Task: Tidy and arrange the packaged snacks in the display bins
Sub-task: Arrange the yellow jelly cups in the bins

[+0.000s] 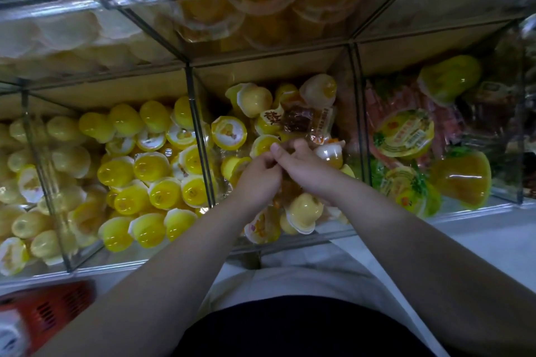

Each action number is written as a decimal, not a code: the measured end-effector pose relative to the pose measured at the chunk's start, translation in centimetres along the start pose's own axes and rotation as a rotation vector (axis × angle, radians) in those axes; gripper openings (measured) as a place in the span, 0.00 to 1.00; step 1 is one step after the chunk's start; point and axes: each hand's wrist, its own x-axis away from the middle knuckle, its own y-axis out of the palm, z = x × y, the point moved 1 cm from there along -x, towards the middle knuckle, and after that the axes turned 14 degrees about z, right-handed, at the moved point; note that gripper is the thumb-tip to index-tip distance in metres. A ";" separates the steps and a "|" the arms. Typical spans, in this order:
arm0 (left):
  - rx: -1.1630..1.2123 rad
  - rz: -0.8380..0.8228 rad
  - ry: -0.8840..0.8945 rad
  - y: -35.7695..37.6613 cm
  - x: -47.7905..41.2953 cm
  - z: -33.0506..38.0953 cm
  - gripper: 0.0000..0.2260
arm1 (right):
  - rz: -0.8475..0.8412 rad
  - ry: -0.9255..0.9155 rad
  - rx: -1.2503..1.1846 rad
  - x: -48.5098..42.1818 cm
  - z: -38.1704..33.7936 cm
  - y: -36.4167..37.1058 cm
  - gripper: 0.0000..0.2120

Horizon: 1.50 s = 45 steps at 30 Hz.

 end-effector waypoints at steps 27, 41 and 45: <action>0.632 -0.132 -0.175 -4.7 0.4 0.0 0.13 | -0.169 -0.048 -0.314 2.7 -1.2 -0.6 0.18; 0.559 -0.182 0.032 -13.0 2.6 2.2 0.23 | -0.090 -0.193 -0.439 7.5 -7.2 2.3 0.19; 0.610 -0.182 0.011 -14.9 3.3 2.9 0.20 | 0.014 -0.298 -0.413 9.1 -9.2 3.5 0.22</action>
